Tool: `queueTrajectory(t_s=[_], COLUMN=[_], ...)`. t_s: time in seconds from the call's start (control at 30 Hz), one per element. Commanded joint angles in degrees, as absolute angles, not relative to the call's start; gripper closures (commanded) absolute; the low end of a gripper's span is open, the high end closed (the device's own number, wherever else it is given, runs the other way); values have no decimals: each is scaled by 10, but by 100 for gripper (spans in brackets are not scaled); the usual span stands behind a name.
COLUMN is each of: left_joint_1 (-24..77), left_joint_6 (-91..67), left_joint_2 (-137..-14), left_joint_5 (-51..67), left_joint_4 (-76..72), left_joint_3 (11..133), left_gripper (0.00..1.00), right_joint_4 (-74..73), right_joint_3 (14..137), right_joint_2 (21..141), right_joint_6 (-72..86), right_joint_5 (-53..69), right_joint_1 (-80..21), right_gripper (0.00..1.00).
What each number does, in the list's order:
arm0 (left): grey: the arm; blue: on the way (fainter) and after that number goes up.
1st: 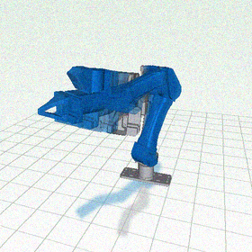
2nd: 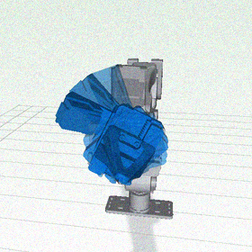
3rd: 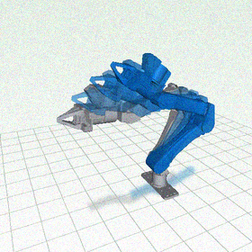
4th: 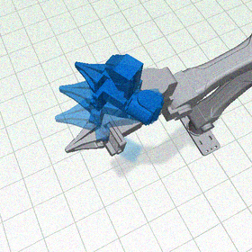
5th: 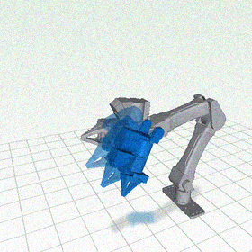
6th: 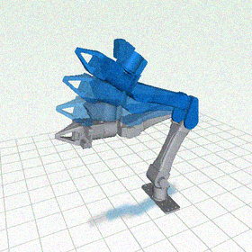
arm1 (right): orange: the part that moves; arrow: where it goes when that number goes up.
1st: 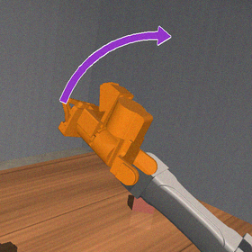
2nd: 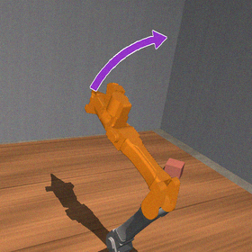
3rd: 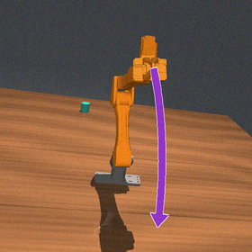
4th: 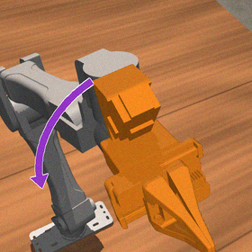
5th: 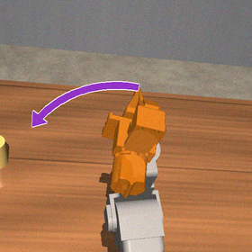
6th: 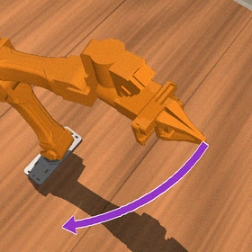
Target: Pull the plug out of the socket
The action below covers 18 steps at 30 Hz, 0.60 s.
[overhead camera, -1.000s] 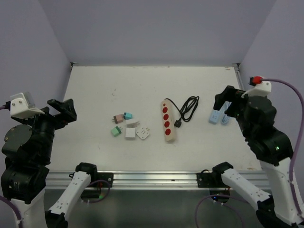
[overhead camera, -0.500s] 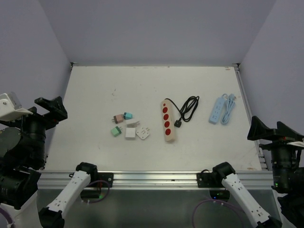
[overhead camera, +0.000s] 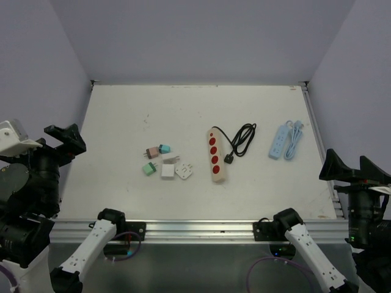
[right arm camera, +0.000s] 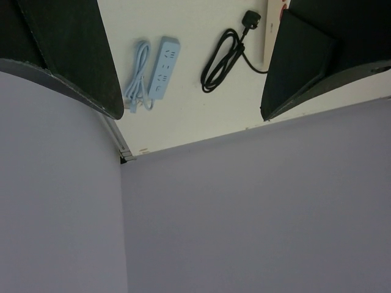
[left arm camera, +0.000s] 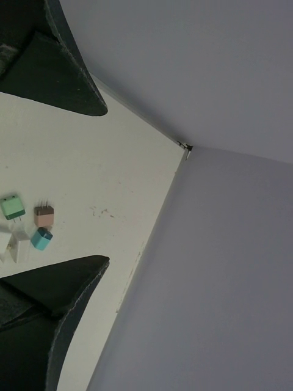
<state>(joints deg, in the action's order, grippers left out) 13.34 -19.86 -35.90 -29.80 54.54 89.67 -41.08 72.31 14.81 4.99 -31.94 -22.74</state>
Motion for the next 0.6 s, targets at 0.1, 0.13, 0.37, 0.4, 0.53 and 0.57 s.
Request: queueTrajectory(t_s=[0.1, 0.13, 0.37, 0.4, 0.53, 0.57], left_joint_1=[138, 138, 139, 139, 138, 138], left_joint_6=[-183, -184, -183, -183, -183, -183], left_joint_2=[-349, -347, -340, -339, -335, -331], left_joint_5=[-314, -314, -314, -314, -314, -315], left_joint_4=[508, 506, 491, 489, 483, 484], left_joint_3=[883, 881, 866, 865, 861, 860], left_gripper=[0, 0, 0, 0, 0, 0], right_joint_4=[-368, -370, -366, -363, -365, -367], right_joint_3=[716, 715, 711, 711, 702, 701], right_joint_2=[157, 156, 151, 152, 150, 149], right_joint_6=[40, 41, 39, 39, 47, 48], right_joint_5=[-308, -308, -308, -306, -304, -304], right_joint_1=[-225, -225, -226, -225, -226, -225], right_gripper=[1, 1, 1, 1, 1, 1])
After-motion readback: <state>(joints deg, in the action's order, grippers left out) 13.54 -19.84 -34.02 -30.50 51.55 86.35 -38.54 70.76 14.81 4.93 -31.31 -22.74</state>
